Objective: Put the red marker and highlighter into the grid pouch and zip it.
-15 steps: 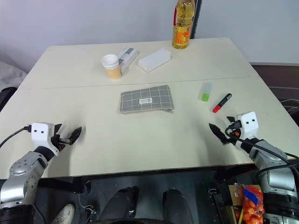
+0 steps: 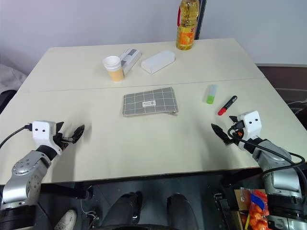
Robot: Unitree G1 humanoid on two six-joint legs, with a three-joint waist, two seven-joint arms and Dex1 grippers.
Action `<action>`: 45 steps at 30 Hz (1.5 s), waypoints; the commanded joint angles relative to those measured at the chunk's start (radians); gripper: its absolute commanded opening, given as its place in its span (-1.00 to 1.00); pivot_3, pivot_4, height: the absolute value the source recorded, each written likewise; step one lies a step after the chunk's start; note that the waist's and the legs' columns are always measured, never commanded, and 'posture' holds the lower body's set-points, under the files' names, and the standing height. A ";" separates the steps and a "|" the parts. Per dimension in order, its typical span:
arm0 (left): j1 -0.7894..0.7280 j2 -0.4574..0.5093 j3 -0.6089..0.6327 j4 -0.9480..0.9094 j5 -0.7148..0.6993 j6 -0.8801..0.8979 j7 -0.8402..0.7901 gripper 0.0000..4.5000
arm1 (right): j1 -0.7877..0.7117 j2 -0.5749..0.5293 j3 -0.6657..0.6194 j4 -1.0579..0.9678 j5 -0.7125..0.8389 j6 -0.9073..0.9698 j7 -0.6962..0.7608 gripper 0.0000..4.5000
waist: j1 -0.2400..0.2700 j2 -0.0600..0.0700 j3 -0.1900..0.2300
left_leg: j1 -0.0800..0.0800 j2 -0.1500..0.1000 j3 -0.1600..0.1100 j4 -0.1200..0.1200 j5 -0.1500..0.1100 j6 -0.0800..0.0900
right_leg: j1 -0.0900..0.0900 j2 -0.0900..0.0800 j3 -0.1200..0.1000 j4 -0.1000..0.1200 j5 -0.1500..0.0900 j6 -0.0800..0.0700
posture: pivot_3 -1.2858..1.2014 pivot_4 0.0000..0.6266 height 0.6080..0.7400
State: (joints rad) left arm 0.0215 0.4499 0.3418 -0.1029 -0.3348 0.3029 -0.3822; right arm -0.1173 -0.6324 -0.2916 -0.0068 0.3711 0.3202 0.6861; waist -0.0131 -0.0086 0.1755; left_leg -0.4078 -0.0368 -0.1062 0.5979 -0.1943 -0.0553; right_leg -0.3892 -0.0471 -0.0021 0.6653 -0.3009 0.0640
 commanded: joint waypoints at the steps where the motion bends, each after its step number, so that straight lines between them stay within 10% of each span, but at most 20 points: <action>1: -0.007 -0.004 -0.033 -0.043 0.016 -0.014 -0.004 1.00 | -0.064 0.032 0.048 -0.098 0.030 0.015 0.001 0.89 | 0.001 0.000 0.000 | 0.000 0.000 0.000 0.000 0.000 0.000 | 0.000 0.000 0.000 0.000 0.000 0.000 | 0.03 -0.52 1.00; 10: -0.085 0.002 -0.118 0.005 0.063 -0.036 -0.039 1.00 | -0.261 0.173 0.283 -0.058 -0.128 0.067 -0.132 -0.98 | 0.002 0.000 0.000 | 0.000 0.000 -0.001 0.000 0.000 0.000 | 0.000 0.000 0.000 0.000 0.000 0.000 | 0.03 -0.52 1.00; 29: -0.217 0.076 -0.236 0.142 0.239 -0.176 -0.102 1.00 | -0.640 0.399 0.356 0.545 -0.297 0.106 -0.324 -0.98 | -0.002 0.000 0.000 | 0.000 -0.001 0.000 -0.001 0.000 0.000 | -0.001 0.001 0.000 0.001 0.000 0.000 | 0.03 -0.52 1.00; 45: -0.763 0.089 -0.578 1.048 0.646 -1.086 -0.064 1.00 | -0.598 0.422 0.369 0.472 -0.318 0.094 -0.315 -0.98 | -0.008 0.000 0.000 | -0.001 -0.001 0.004 -0.001 0.000 0.000 | -0.004 0.001 0.000 0.003 0.001 0.001 | 0.03 -0.52 1.00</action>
State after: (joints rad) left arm -0.7099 0.5320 -0.2237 0.8942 0.2820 -0.7159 -0.4679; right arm -0.7271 -0.2154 0.0733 0.4977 0.0585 0.4076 0.3716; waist -0.0210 -0.0090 0.1753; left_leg -0.4084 -0.0379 -0.1013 0.5967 -0.1941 -0.0552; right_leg -0.3930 -0.0454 -0.0025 0.6686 -0.3002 0.0647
